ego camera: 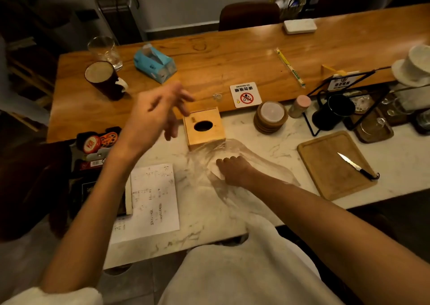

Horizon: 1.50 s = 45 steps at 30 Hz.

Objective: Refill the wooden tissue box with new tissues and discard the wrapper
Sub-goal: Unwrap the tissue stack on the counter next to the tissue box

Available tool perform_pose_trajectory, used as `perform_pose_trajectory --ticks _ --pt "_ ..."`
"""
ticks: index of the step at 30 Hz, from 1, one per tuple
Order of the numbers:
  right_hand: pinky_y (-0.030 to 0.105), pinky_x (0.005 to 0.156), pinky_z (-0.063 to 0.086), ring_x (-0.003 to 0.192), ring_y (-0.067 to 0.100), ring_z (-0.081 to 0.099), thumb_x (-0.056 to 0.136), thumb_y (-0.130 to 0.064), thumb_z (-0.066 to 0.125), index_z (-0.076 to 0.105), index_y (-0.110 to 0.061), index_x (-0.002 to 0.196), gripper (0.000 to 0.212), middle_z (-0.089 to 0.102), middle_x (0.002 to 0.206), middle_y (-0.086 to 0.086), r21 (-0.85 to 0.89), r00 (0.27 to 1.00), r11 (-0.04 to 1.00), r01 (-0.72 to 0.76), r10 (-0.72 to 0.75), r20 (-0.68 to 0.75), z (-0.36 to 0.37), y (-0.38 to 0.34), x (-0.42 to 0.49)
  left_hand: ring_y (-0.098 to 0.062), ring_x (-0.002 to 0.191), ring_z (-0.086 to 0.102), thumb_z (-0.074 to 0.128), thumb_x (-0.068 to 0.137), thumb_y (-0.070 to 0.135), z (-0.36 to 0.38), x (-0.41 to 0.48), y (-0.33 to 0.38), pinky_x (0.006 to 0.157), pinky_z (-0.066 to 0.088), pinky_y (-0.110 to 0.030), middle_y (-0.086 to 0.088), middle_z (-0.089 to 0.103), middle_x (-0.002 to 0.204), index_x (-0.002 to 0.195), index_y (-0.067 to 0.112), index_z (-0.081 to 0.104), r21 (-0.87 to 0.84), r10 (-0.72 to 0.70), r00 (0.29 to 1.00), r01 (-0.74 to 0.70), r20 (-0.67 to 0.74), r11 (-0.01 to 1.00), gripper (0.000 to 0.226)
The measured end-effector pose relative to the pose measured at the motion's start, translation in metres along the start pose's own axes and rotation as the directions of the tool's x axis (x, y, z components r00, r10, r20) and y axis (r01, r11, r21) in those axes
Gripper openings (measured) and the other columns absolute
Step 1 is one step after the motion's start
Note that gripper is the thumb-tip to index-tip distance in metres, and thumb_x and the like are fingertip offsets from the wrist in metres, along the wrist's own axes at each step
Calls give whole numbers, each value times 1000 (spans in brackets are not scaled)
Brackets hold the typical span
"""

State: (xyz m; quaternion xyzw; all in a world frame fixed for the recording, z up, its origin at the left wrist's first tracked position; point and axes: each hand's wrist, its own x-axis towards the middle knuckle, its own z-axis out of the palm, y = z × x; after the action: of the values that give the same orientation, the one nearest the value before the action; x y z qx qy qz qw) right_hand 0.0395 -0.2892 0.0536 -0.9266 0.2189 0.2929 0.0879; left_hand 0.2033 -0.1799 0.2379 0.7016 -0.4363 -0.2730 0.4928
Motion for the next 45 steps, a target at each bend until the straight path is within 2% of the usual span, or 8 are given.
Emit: perform_pose_trajectory --ticks 3,9,16,22,27,30,35,45 --pt "40 102 39 130 35 47 93 -33 59 19 -8 151 75 45 146 18 286 988 958 -34 -12 157 -24 8 -13 -17 70 60 48 97 5 4 -6 -104 59 51 -33 -11 63 106 101 30 62 -15 -190 962 191 -198 982 30" --pt "31 103 25 110 16 31 101 5 37 25 20 139 43 43 84 3 496 983 868 -42 -53 175 -98 19 -75 -6 144 12 72 85 11 68 -58 -199 112 27 -28 8 -5 162 144 43 36 168 -251 887 200 387 965 76" --pt "23 76 42 106 19 56 88 -24 65 47 -22 135 51 58 120 -3 630 973 748 209 -220 -61 -120 21 -98 -7 106 59 62 87 12 67 -65 -196 91 44 -21 24 61 109 94 48 66 83 -304 951 299 59 951 38" --pt "29 82 57 103 14 68 90 -3 57 51 -25 131 47 70 114 -3 954 953 -25 298 -54 -299 -138 84 -162 -20 98 65 45 95 -12 82 -91 -211 86 41 -28 12 77 88 108 13 71 -112 -549 828 539 -110 835 38" --pt "48 93 53 115 32 60 83 -10 47 47 -14 137 54 61 130 16 764 949 -562 316 187 -255 -92 126 -156 -15 114 57 63 93 20 78 -117 -202 74 48 -6 -2 66 119 121 11 63 -208 -639 768 618 -47 758 30" --pt "51 100 47 117 35 61 85 -21 53 46 -13 139 55 59 135 18 626 988 -765 155 122 -96 -44 143 -136 -3 81 72 50 96 -1 72 -133 -212 69 57 -14 -4 77 96 113 1 63 -338 -669 742 619 -41 709 22" --pt "42 79 60 107 29 67 60 -40 88 49 -10 136 91 67 122 14 791 960 -605 85 261 97 24 151 -97 -37 78 70 47 91 -11 61 -165 -212 65 62 -39 -34 65 106 117 -1 52 -498 -749 659 630 -63 596 28" --pt "29 75 50 100 19 62 93 -37 61 55 -17 129 41 62 124 11 997 876 76 5 481 -41 91 142 -47 -36 63 70 54 92 -6 26 -204 -222 56 61 -42 -29 63 93 120 0 48 -619 -865 493 651 -96 439 30"
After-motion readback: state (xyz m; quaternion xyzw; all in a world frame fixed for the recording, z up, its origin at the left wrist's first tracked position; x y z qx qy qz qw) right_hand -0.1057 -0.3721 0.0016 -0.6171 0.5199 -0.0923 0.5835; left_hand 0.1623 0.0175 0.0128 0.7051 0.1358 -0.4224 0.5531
